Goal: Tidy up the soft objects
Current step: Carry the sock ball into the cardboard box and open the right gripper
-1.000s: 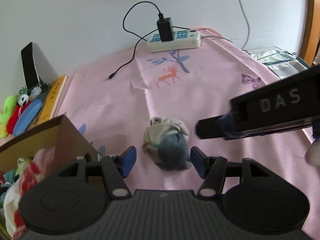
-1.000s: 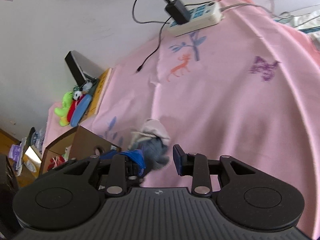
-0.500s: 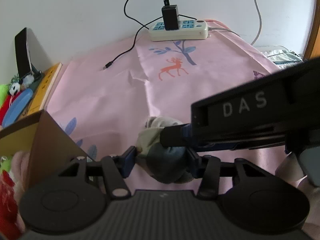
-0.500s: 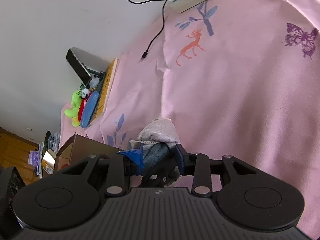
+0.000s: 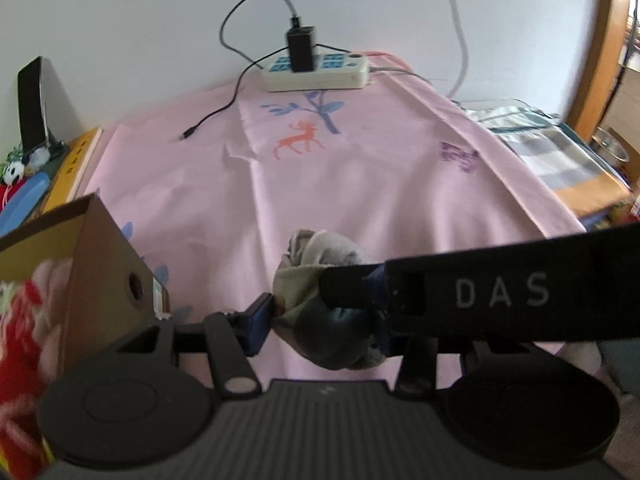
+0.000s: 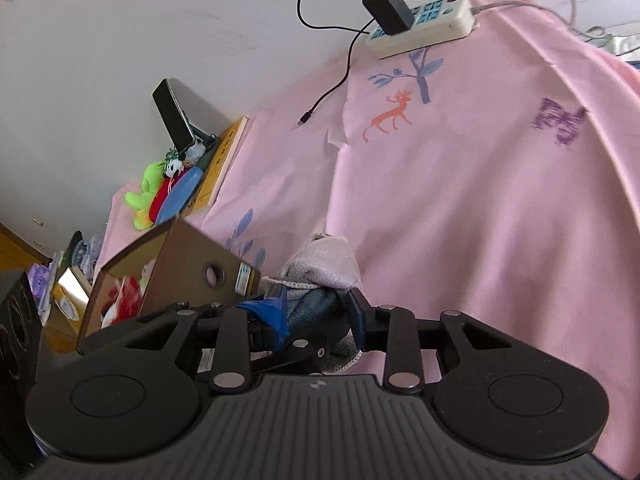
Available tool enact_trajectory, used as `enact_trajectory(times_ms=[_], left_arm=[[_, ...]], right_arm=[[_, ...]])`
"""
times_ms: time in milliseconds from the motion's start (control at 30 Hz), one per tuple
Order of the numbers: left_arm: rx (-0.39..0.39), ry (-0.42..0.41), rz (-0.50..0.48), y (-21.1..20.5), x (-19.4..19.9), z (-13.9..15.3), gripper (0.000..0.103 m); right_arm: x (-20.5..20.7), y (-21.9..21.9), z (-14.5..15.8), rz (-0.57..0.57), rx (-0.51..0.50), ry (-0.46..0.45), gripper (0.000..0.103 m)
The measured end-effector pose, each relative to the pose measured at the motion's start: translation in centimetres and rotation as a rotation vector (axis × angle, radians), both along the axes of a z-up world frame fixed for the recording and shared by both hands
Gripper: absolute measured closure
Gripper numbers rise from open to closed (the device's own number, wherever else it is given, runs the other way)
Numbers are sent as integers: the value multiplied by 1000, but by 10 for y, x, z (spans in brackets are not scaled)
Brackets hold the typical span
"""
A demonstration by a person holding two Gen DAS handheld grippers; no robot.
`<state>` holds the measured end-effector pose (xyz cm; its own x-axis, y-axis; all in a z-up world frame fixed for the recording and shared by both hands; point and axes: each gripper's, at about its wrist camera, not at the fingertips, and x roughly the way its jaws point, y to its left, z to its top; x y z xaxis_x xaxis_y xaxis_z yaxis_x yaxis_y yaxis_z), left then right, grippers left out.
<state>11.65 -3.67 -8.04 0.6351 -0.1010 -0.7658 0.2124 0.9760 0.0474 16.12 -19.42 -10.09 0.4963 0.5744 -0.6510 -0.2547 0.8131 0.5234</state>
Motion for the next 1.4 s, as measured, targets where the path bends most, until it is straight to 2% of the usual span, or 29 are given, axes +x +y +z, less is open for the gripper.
enact_trajectory(times_ms=[400, 600, 733, 1000, 1233, 1400], left_arm=[[-4, 11, -158, 12, -88, 7, 57], [5, -29, -220, 35, -124, 20, 58], [6, -95, -241, 53, -143, 38, 58], [11, -245, -255, 85, -164, 80, 58], [35, -356, -214, 121, -153, 114, 58], [61, -374, -191, 146, -136, 125, 58]], right_arm=[[-90, 11, 4, -108, -45, 21, 87], [-128, 33, 12, -143, -34, 12, 87], [-150, 51, 26, -161, -21, -43, 87], [-178, 85, 61, -175, -14, -211, 87], [-168, 123, 89, -133, -6, -353, 87], [-150, 153, 98, -82, -41, -404, 87]])
